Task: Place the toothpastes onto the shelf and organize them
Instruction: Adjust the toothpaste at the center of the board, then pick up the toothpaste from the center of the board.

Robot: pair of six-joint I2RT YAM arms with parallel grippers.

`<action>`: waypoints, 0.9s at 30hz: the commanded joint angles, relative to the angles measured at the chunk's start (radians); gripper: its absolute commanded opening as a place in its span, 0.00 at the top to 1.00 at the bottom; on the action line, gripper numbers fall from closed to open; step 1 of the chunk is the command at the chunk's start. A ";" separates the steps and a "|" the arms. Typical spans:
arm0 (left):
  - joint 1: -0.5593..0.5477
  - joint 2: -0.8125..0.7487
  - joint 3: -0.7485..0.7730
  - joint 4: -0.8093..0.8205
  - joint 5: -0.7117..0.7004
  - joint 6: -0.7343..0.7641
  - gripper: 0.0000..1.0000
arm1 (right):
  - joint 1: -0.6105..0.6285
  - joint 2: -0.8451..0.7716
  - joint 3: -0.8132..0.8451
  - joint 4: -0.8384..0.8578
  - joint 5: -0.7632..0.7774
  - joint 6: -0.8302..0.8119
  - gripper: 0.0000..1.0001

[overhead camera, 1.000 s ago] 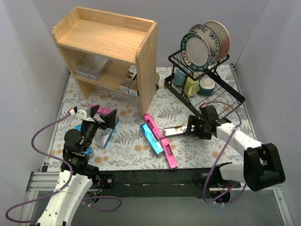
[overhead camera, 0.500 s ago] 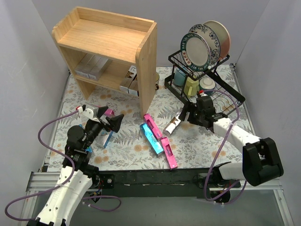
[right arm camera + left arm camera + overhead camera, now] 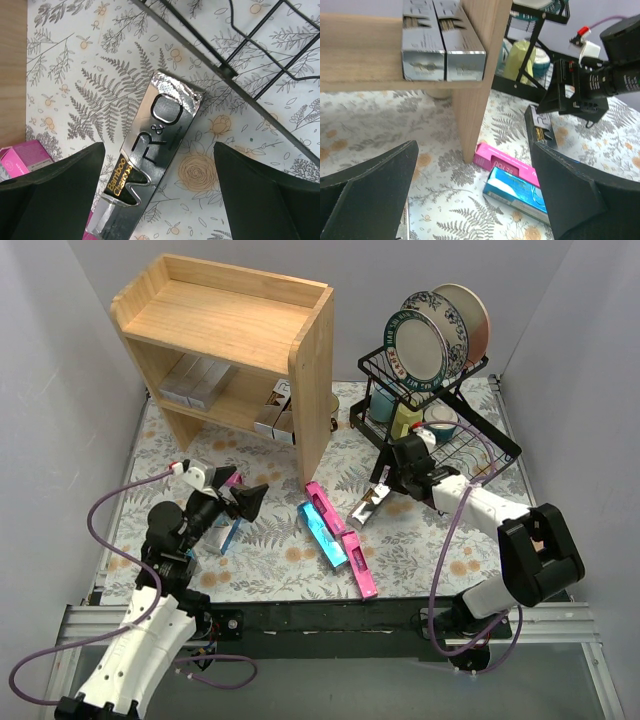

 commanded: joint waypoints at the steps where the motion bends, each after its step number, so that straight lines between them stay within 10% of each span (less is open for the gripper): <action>1: -0.030 0.089 0.037 -0.008 0.036 0.007 0.02 | 0.023 -0.073 0.015 0.001 0.013 -0.025 0.01; 15: -0.599 0.574 0.296 -0.031 -0.424 -0.067 0.02 | 0.035 -0.631 -0.201 0.079 0.055 -0.255 0.03; 27: -0.734 1.060 0.514 0.131 -0.592 -0.056 0.02 | 0.035 -0.949 -0.325 0.085 0.183 -0.338 0.03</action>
